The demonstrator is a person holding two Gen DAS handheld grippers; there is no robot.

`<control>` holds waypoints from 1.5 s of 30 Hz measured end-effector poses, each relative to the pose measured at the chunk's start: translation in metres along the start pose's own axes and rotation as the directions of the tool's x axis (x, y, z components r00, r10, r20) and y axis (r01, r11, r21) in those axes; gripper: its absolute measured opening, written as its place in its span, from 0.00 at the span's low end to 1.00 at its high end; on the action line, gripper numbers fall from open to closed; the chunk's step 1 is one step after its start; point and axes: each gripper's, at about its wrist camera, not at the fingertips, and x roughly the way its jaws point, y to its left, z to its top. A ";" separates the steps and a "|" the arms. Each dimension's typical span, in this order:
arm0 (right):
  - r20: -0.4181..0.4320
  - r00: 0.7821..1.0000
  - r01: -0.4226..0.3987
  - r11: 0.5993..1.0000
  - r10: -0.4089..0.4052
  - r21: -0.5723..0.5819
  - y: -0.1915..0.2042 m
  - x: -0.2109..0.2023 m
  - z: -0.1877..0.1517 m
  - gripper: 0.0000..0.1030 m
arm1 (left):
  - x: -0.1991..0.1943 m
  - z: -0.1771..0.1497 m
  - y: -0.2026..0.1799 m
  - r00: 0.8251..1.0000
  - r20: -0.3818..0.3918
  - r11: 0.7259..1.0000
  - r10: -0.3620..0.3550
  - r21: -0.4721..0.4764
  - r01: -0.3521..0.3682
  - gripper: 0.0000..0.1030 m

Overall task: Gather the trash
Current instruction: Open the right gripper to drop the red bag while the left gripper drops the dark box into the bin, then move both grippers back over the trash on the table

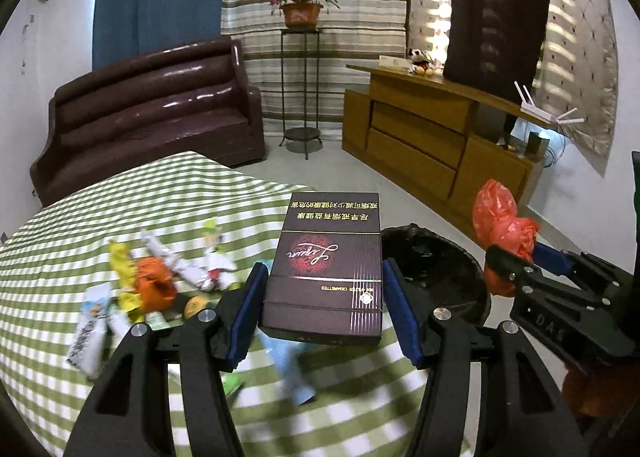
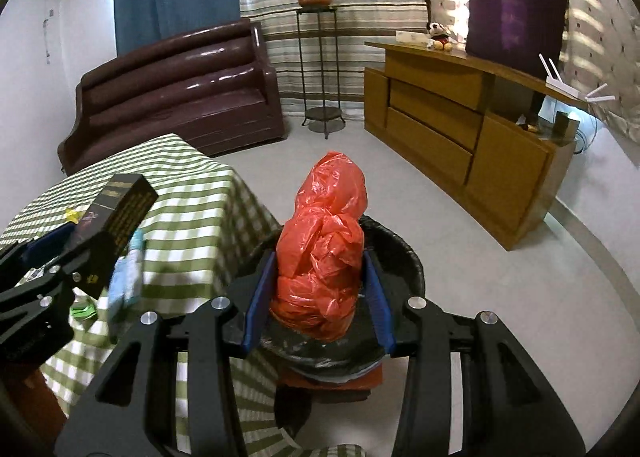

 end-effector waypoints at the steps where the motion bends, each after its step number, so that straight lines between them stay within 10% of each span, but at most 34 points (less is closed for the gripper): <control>1: -0.001 1.000 0.001 1.000 -0.001 0.004 -0.002 0.003 0.001 0.41 | 0.005 0.002 -0.004 1.000 -0.006 1.000 -0.001 -0.001 0.001 0.56; 24: -0.047 0.999 -0.005 0.998 0.009 0.068 -0.042 0.063 0.008 0.45 | 0.080 0.019 -0.054 0.995 -0.097 0.998 0.034 0.060 -0.028 0.58; 45: -0.045 0.999 -0.001 0.995 0.006 0.097 -0.035 0.039 0.007 0.52 | 0.049 0.019 -0.025 0.996 -0.075 0.998 0.052 0.026 -0.050 0.71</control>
